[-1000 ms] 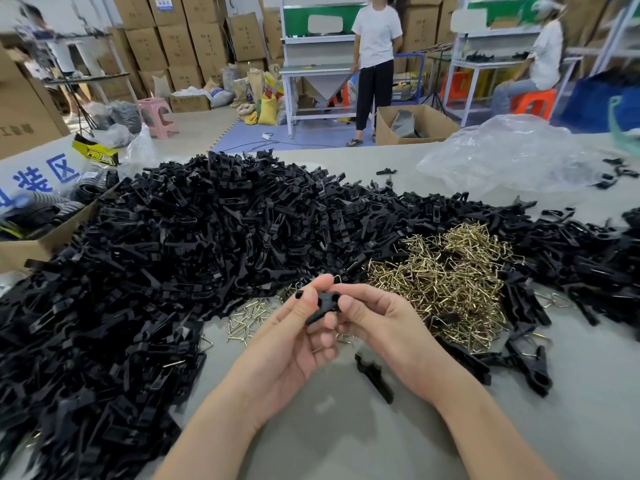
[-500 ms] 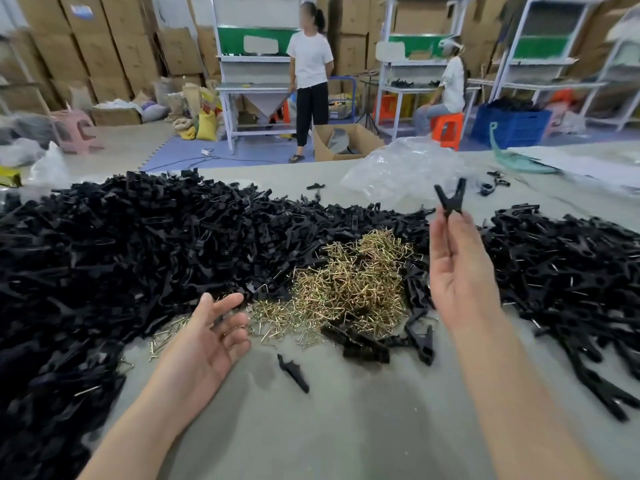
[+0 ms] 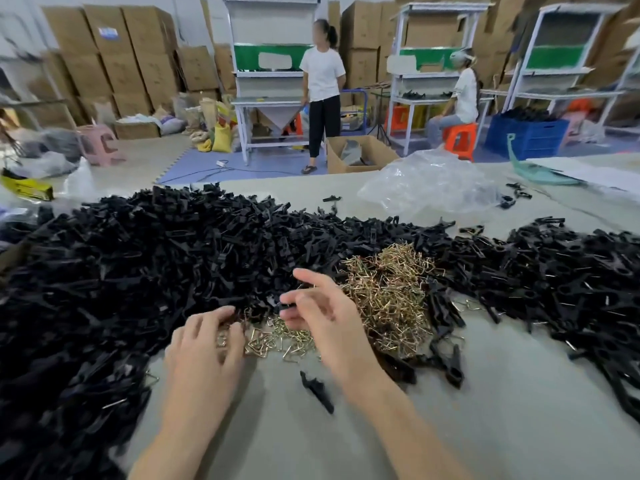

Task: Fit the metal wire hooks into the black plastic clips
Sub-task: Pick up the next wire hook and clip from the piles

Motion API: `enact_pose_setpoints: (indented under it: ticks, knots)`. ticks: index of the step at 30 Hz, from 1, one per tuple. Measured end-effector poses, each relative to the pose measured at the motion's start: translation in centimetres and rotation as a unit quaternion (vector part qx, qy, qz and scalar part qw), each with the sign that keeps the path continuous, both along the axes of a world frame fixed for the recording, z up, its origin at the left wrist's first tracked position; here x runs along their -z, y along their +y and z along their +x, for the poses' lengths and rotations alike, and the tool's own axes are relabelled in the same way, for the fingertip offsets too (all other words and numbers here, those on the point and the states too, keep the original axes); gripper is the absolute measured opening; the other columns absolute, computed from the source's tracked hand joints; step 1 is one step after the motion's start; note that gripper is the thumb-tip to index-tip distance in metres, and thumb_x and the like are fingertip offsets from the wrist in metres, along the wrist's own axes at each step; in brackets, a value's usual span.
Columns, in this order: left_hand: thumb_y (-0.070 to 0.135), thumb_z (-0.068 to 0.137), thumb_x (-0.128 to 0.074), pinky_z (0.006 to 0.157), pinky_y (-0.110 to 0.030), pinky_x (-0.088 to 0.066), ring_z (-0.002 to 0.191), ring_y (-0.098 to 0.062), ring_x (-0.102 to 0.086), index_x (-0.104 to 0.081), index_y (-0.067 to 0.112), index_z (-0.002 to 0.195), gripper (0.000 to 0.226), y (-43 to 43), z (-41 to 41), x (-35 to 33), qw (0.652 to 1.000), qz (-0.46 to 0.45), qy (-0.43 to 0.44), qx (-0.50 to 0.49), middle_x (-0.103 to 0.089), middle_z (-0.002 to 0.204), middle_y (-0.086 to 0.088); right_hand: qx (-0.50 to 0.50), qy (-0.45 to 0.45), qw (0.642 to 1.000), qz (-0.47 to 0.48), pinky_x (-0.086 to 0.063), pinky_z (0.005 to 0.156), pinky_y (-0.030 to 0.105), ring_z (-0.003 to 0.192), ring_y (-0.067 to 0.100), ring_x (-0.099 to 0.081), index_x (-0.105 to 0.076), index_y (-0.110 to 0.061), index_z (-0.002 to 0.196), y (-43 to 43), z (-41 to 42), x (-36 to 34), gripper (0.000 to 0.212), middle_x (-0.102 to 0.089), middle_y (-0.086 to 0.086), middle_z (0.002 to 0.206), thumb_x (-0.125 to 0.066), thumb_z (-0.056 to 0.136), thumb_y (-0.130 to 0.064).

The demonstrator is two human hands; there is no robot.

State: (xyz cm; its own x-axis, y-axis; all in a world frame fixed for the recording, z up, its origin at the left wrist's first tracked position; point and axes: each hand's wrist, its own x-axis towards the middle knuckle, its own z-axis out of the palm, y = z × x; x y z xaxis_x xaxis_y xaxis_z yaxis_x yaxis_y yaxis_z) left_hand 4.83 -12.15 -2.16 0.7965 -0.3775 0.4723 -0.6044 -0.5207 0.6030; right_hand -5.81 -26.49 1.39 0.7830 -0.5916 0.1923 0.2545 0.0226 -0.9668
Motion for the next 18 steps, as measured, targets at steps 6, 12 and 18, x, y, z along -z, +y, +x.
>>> enact_pose_setpoints:
  ticks: [6,12,18]
  knots:
    - [0.044,0.099,-0.05,0.111,-0.044,-0.031,0.136,-0.026,-0.039,-0.054,0.025,0.141,0.046,-0.2,1.1,0.4,0.983,0.179,0.01,-0.048,-0.051,0.145,0.0,0.004,0.075,0.993,-0.087,-0.06,0.08,0.031,0.086,0.01,-0.07,-0.063,-0.037,0.121,0.7,2.3,2.4,0.033,-0.073,-0.006,0.098,-0.048,0.106,-0.011]
    - [0.023,0.094,-0.06,0.096,-0.049,-0.041,0.117,-0.034,-0.05,-0.066,0.016,0.126,0.032,-0.4,1.7,0.3,0.987,0.14,-0.04,-0.066,-0.058,0.131,-0.009,0.026,0.051,0.997,0.053,-0.057,0.07,0.023,0.076,0.014,-0.069,-0.069,-0.018,0.114,-1.0,2.5,2.7,0.028,-0.075,0.002,0.088,-0.049,0.103,-0.002]
    - [0.013,0.095,-0.061,0.115,-0.055,-0.03,0.138,-0.04,-0.043,-0.056,0.013,0.141,0.046,-0.4,3.4,0.8,0.975,0.191,-0.088,-0.068,-0.056,0.143,-0.012,0.013,0.044,0.996,0.074,-0.057,0.073,0.024,0.076,0.015,-0.068,-0.07,-0.014,0.114,-1.2,2.7,2.7,0.027,-0.075,0.001,0.086,-0.049,0.103,-0.002]
